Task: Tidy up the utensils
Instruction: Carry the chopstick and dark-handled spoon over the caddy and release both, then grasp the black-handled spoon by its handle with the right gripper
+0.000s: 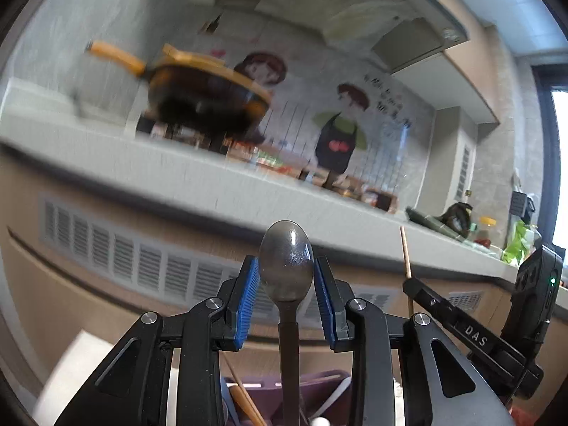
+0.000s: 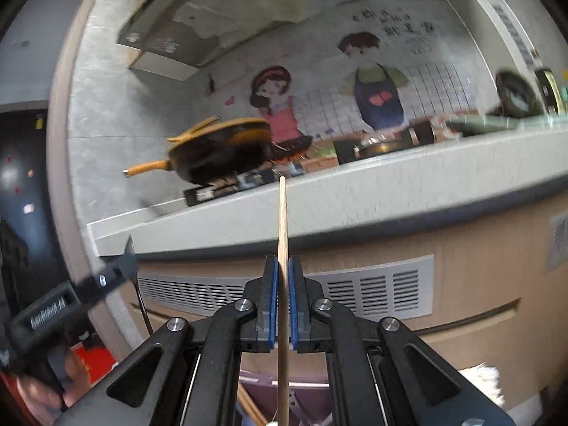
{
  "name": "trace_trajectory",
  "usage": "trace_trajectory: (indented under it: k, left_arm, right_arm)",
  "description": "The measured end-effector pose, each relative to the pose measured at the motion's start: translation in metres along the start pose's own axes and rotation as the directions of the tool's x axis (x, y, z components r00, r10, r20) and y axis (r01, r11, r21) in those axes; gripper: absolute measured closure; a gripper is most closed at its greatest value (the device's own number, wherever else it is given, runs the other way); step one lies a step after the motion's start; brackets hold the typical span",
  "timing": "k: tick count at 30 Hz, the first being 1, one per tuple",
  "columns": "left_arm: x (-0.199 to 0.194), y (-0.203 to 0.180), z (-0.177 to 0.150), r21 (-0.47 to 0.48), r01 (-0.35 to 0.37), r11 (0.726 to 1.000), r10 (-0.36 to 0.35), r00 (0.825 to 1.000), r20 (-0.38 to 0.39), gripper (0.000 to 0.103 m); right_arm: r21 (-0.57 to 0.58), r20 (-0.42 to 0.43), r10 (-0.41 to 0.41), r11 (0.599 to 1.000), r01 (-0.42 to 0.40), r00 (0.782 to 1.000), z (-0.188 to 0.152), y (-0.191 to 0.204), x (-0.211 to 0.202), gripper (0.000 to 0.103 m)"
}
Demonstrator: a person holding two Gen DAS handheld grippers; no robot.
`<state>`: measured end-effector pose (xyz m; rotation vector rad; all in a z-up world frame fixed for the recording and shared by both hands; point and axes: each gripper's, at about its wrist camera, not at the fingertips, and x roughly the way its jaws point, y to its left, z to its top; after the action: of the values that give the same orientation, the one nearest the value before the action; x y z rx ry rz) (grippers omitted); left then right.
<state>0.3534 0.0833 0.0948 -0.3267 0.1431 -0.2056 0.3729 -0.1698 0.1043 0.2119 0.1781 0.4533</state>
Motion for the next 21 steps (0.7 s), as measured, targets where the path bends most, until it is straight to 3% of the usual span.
trace_trajectory:
  k: [8,14,16,18,19,21]
  left_arm:
    - [0.043,0.023,-0.043,-0.058,-0.036,0.998,0.034,0.999,-0.043,0.07]
    - [0.058,0.029,-0.076,-0.114,-0.034,0.993,0.011,0.98,-0.199,0.07]
    - [0.059,0.027,-0.082,-0.115,-0.023,0.993,-0.007,0.969,-0.248,0.069]
    - [0.055,0.021,-0.083,-0.093,-0.021,0.995,-0.007,0.957,-0.289,0.068]
    - [0.051,0.018,-0.08,-0.089,-0.017,0.996,-0.009,0.957,-0.29,0.068]
    - [0.033,0.015,-0.071,-0.085,-0.014,0.996,-0.009,0.963,-0.271,0.068]
  right_arm:
    - [-0.006,-0.016,-0.058,0.998,0.058,0.998,-0.038,-0.009,0.05,0.098]
    - [-0.044,-0.13,-0.11,0.994,0.105,0.986,-0.069,-0.017,0.053,0.096]
    - [-0.059,-0.201,-0.131,0.991,0.121,0.971,-0.075,-0.019,0.047,0.096]
    - [-0.096,-0.313,-0.128,0.99,0.103,0.941,-0.079,-0.021,0.046,0.094]
    - [-0.111,-0.361,-0.124,0.99,0.089,0.924,-0.081,-0.023,0.042,0.094]
    - [-0.131,-0.375,-0.136,0.987,0.093,0.917,-0.083,-0.023,0.031,0.094]
